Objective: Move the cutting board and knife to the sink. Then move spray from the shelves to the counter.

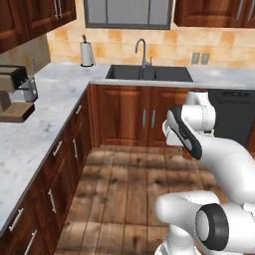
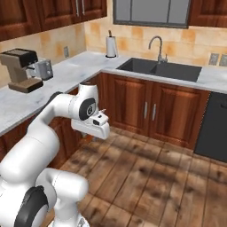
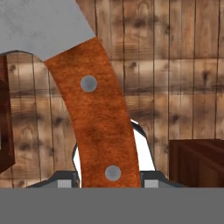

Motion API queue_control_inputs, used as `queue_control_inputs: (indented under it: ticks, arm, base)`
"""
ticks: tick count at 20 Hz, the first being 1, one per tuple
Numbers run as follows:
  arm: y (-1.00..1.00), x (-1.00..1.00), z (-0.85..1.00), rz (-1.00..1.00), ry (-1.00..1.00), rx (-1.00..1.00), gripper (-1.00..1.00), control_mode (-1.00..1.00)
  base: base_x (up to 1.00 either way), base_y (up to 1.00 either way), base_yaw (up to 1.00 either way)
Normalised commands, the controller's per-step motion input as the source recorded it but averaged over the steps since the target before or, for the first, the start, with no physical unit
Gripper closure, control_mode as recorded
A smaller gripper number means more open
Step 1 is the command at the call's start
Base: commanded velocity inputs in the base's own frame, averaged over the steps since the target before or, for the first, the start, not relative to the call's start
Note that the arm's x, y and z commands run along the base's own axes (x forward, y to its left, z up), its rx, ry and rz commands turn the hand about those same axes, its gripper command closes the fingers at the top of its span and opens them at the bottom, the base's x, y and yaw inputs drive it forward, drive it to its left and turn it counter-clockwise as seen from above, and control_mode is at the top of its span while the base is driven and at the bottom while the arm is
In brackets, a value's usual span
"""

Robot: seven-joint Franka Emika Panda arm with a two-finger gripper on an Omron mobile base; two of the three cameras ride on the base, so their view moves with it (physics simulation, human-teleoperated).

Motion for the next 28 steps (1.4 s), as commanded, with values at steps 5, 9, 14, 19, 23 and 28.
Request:
queue_control_inputs:
  ticks: [5, 9, 14, 19, 23, 28]
  arm:
    - [0.00, 0.00, 0.00, 0.00, 0.00, 0.00, 1.00, 1.00]
    - [0.00, 0.00, 0.00, 0.00, 0.00, 0.00, 1.00, 1.00]
    - [0.00, 0.00, 0.00, 0.00, 0.00, 0.00, 1.00, 1.00]
    - [0.00, 0.00, 0.00, 0.00, 0.00, 0.00, 1.00, 1.00]
    - [0.00, 0.00, 0.00, 0.00, 0.00, 0.00, 1.00, 1.00]
    - [0.00, 0.00, 0.00, 0.00, 0.00, 0.00, 1.00, 1.00]
  base:
    - [0.70, 0.06, 0.00]
    - [0.69, 0.10, 0.00]
    - [0.74, 0.12, 0.00]
    - [0.81, 0.11, 0.00]
    - [0.82, 0.23, -0.03]
    - [0.79, 0.36, -0.03]
